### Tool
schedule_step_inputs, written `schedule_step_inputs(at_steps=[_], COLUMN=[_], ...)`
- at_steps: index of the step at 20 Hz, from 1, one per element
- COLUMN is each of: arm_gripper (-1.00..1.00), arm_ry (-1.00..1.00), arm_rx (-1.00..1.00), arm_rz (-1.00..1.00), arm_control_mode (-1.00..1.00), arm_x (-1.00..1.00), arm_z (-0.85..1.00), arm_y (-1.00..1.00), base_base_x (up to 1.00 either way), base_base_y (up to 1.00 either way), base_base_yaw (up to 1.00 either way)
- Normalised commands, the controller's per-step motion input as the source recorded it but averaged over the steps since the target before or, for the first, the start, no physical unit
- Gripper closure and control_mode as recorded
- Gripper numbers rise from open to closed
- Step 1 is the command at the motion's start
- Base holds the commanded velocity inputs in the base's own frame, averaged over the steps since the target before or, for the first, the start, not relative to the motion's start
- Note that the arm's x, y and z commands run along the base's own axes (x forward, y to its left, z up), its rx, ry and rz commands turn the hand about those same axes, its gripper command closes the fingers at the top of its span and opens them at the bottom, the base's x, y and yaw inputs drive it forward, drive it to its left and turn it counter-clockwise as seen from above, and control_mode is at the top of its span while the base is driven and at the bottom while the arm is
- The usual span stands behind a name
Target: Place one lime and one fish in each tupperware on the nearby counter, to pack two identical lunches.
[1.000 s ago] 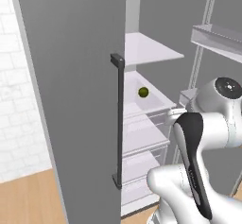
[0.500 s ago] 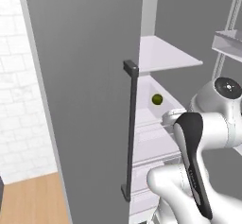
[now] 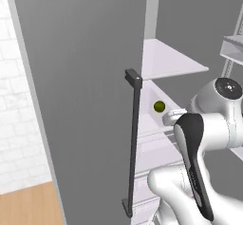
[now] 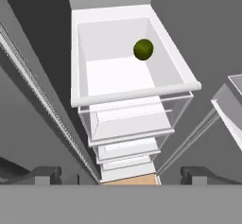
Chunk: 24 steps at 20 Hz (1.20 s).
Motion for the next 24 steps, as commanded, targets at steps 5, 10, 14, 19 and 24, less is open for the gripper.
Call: schedule_step_inputs(at_steps=[5,10,14,19,24], arm_gripper=[-1.0,-1.0,-1.0,-1.0,-1.0], arm_ry=[0.0,0.0,0.0,0.0,0.0], arm_rx=[0.0,0.0,0.0,0.0,0.0], arm_rz=[0.0,0.0,0.0,0.0,-0.02], arm_control_mode=[1.0,1.0,1.0,1.0,-1.0], arm_x=[0.0,0.0,0.0,0.0,0.0], arm_z=[0.0,0.0,0.0,0.0,-0.11], arm_y=[0.0,0.0,0.0,0.0,-0.07], base_base_x=[0.28,0.03,0.0,0.0,0.0], base_base_y=[-0.25,-0.05,0.0,0.0,0.0], base_base_yaw=[-0.13,-0.12,-0.07,-0.01,0.0])
